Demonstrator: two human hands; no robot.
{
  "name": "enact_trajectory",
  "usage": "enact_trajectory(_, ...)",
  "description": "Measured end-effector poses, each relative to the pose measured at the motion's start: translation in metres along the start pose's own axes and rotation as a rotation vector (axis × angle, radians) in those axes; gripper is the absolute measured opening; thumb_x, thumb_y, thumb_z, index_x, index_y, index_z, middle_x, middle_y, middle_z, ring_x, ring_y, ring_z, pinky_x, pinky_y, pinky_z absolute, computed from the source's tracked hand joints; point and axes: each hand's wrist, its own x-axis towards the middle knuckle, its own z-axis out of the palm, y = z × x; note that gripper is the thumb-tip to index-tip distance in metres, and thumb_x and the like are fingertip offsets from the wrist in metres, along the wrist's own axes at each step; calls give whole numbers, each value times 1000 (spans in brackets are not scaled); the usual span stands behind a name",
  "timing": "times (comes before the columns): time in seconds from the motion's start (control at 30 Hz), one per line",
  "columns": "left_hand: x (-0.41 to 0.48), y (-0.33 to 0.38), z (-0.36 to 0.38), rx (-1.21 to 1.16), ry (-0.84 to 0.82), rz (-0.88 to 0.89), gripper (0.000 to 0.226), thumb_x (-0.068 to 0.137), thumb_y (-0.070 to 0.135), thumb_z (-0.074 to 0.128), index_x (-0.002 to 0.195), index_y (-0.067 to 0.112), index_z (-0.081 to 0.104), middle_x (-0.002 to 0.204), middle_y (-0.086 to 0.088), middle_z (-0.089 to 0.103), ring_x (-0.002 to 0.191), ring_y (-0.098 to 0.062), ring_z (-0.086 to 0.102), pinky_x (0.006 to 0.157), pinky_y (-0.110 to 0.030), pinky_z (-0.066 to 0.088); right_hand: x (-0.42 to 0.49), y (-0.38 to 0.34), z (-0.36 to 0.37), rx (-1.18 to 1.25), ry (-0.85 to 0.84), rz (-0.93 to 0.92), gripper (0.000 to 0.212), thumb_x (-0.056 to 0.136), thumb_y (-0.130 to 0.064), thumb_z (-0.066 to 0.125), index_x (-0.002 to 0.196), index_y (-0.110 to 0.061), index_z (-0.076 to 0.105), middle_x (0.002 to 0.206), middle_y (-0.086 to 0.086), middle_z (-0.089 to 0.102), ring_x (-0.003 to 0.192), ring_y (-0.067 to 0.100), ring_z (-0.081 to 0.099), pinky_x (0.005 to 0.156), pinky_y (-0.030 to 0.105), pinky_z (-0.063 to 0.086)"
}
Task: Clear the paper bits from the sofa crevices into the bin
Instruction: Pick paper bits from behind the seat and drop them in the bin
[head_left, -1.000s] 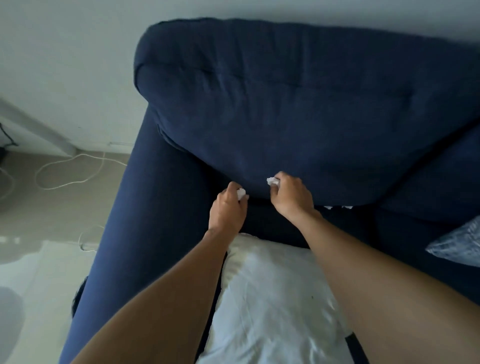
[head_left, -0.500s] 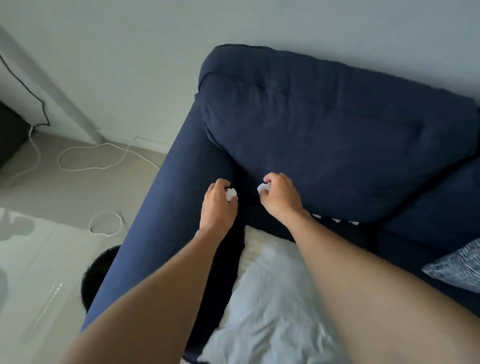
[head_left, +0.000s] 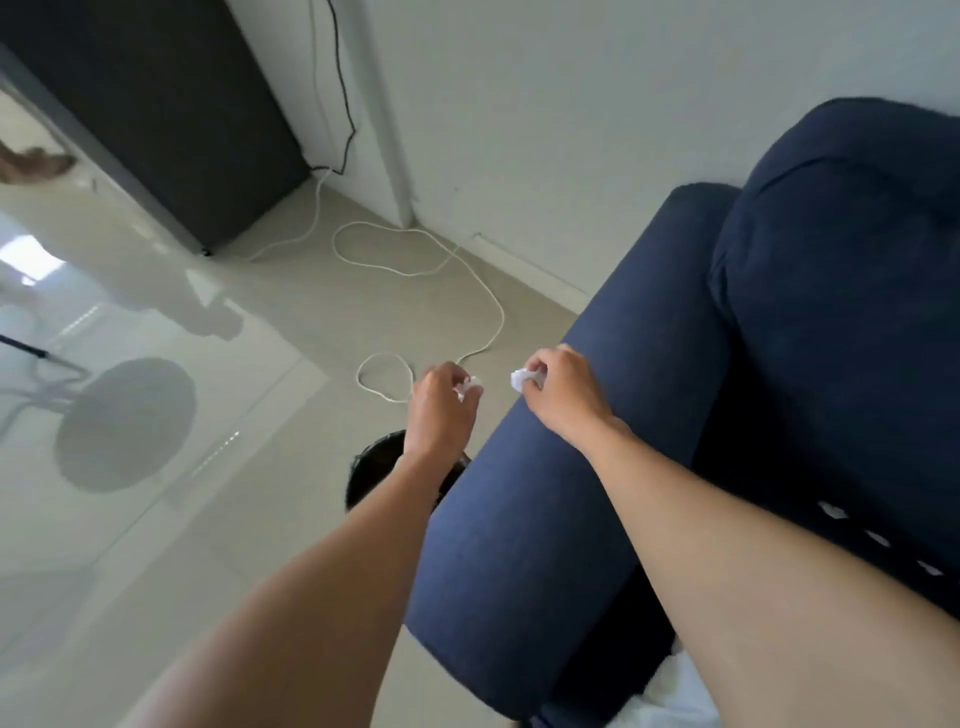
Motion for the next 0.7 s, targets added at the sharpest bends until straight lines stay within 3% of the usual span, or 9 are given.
enact_trajectory(0.1, 10, -41, -26, 9, 27, -86, 14, 90, 17, 62, 98, 6, 65, 101, -4, 55, 85, -17, 50, 77, -23, 36, 12, -35, 37, 19, -83, -49, 15, 88, -10, 57, 99, -7, 68, 115, 13, 58, 101, 30, 59, 85, 37, 52)
enact_trajectory(0.2, 14, -74, -42, 24, 27, -175, 6, 86, 14, 61, 81, 12, 62, 93, -7, 61, 83, -21, 54, 72, -25, 36, 17, -58, 68, 38, -188, -81, 17, 85, -8, 57, 97, -4, 69, 110, 15, 65, 101, 31, 61, 84, 34, 49)
enact_trajectory(0.3, 14, -100, -50, 22, 26, -276, 7, 84, 12, 57, 78, 13, 57, 93, -11, 63, 83, -24, 55, 69, -27, 38, 19, -72, 93, 55, -266, -65, 19, 85, -8, 57, 99, -3, 68, 109, 14, 67, 98, 29, 62, 82, 31, 49)
enact_trajectory(0.4, 13, -116, -55, 28, 8, -358, 11, 85, 10, 54, 89, 8, 63, 101, -12, 63, 94, -27, 57, 73, -27, 40, 17, -81, 111, 40, -342, -45, 22, 87, -8, 56, 106, -3, 66, 114, 14, 66, 105, 30, 62, 86, 32, 51)
enact_trajectory(0.53, 11, -125, -55, 115, -104, -467, 33, 90, 11, 53, 121, 0, 58, 125, -18, 58, 117, -32, 53, 91, -31, 44, 11, -85, 121, -30, -535, 14, 37, 88, -9, 52, 124, 0, 57, 132, 17, 55, 122, 36, 53, 104, 47, 45)
enact_trajectory(0.63, 9, -123, -50, 163, -161, -476, 34, 91, 13, 54, 122, 0, 57, 126, -19, 58, 117, -34, 53, 92, -34, 45, 13, -74, 120, -65, -515, 12, 40, 88, 1, 43, 127, 1, 53, 134, 18, 53, 121, 37, 54, 102, 47, 47)
enact_trajectory(0.7, 9, -114, -47, 198, -183, -440, 30, 91, 17, 53, 116, 2, 59, 121, -18, 62, 112, -33, 55, 86, -34, 46, 15, -65, 112, -49, -484, 17, 45, 91, -2, 41, 135, -4, 49, 137, 17, 53, 101, 31, 61, 90, 36, 51)
